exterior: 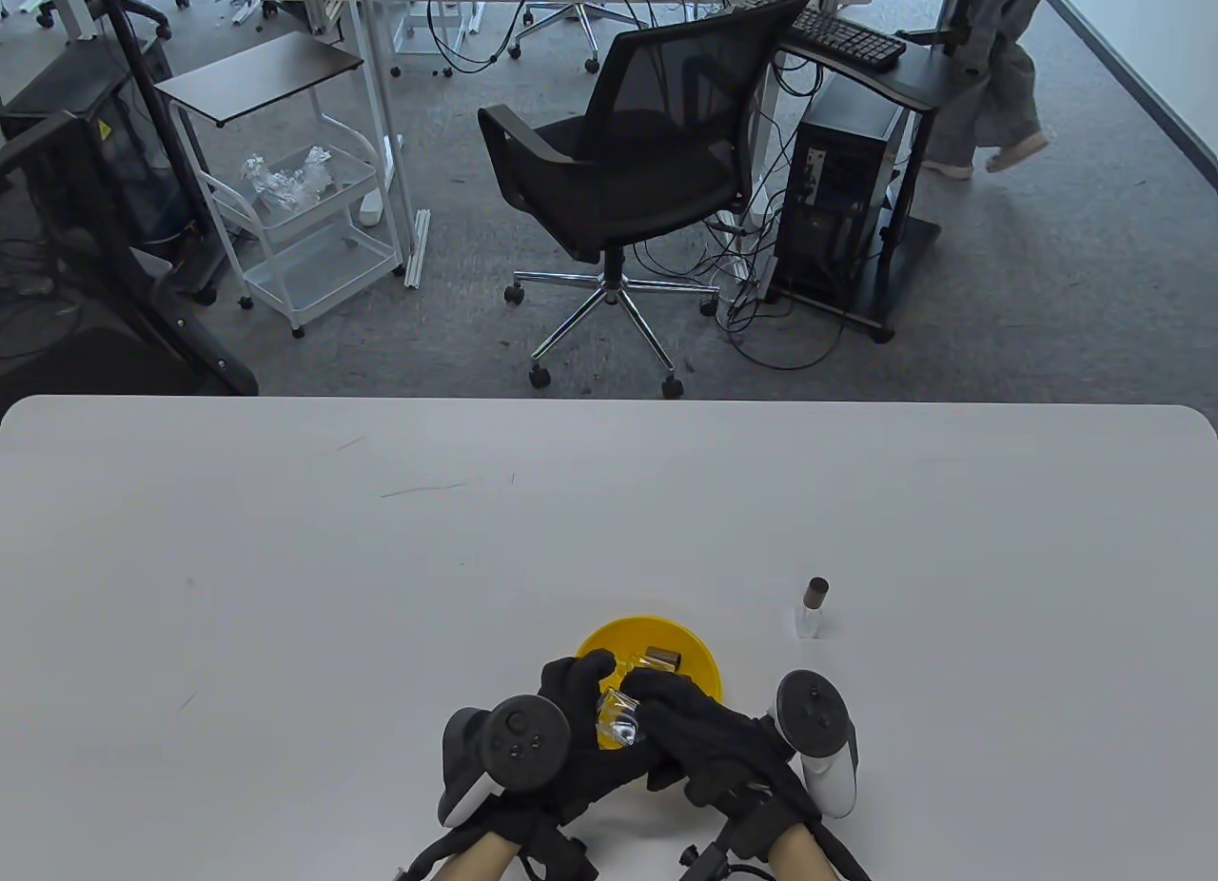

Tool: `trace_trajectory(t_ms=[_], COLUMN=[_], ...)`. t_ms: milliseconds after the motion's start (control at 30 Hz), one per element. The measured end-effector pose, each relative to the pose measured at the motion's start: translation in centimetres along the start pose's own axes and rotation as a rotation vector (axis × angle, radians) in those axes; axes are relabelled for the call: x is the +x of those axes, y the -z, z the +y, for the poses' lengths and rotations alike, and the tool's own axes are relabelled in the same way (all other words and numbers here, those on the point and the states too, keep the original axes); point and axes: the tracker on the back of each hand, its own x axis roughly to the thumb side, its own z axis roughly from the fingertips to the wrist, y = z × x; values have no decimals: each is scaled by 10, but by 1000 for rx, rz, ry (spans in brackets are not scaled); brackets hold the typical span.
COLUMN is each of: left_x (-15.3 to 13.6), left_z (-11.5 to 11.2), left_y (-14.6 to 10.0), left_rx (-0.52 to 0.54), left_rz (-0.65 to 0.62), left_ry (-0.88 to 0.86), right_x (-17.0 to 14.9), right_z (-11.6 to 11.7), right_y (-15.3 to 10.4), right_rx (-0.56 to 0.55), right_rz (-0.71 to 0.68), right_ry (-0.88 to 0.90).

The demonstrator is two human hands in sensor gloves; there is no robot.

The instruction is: Assemble perfume bottles from components

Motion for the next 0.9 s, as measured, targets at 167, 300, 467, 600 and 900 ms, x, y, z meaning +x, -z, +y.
trace_trajectory(t_ms=[167,300,467,600,900], left_x=[-12,-18,-19,-16,-16], left_z=[8,13,17,26,40], left_y=[1,1,0,-1,-2], left_rx=[36,124,166,207,257], left_rz=[-30,11,37,32,72], left_ry=[-208,-365,-507,-410,-122], right_x=[-1,-1,1,2,1], right_z=[-7,-10,-12,-20,-58], right_y=[-1,-1,-2,-4,-16], right_rx=[-56,-71,-103,-157,-385], right_rz=[8,7,-5,-5,5], right_ry=[-25,-13,-82,-122,-213])
